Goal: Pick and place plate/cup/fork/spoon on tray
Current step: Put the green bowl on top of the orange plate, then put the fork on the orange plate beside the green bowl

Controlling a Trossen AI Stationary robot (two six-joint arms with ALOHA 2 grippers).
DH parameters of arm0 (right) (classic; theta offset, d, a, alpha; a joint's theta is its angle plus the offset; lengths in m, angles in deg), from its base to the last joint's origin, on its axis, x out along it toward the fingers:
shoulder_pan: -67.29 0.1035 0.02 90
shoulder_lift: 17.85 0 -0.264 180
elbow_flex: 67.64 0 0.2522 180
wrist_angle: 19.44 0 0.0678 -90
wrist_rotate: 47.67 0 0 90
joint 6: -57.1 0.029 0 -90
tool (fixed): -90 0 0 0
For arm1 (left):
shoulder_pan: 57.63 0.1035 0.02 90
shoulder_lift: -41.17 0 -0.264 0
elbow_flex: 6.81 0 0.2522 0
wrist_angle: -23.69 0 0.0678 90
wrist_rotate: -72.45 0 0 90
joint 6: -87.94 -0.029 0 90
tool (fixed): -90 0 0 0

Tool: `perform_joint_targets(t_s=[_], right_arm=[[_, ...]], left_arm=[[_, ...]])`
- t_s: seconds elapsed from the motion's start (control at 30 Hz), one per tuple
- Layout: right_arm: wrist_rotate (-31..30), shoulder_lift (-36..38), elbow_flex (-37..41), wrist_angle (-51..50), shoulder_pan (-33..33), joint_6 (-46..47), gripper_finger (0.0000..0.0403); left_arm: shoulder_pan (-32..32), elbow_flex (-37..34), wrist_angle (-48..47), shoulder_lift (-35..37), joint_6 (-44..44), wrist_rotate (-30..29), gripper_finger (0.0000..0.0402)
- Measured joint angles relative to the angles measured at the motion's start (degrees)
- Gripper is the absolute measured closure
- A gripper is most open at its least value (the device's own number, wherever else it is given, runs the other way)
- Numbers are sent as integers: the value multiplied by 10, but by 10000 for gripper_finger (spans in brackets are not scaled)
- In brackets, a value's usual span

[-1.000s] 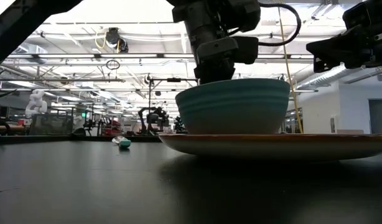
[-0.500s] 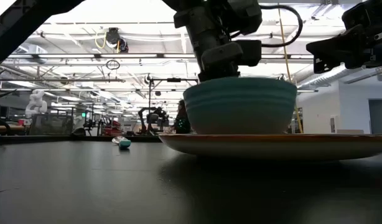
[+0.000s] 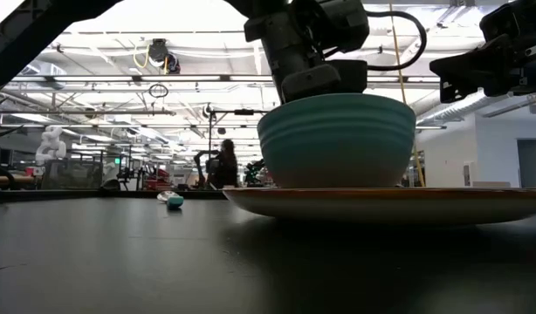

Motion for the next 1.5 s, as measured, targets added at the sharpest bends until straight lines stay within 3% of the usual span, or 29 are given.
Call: perform_joint_targets(t_s=[0.43,0.87,1.13,1.5], right_arm=[[0,0,0,0,0,0,403],[0,0,0,0,0,0,403],[0,0,0,0,0,1,403],[0,0,0,0,0,2,403]], left_arm=[[-29,0,3,0,5,-91,281],[-34,0,14,0,7,-86,277],[-23,29,-3,1,-14,-4,277],[-22,80,-63,2,-20,-23,277]])
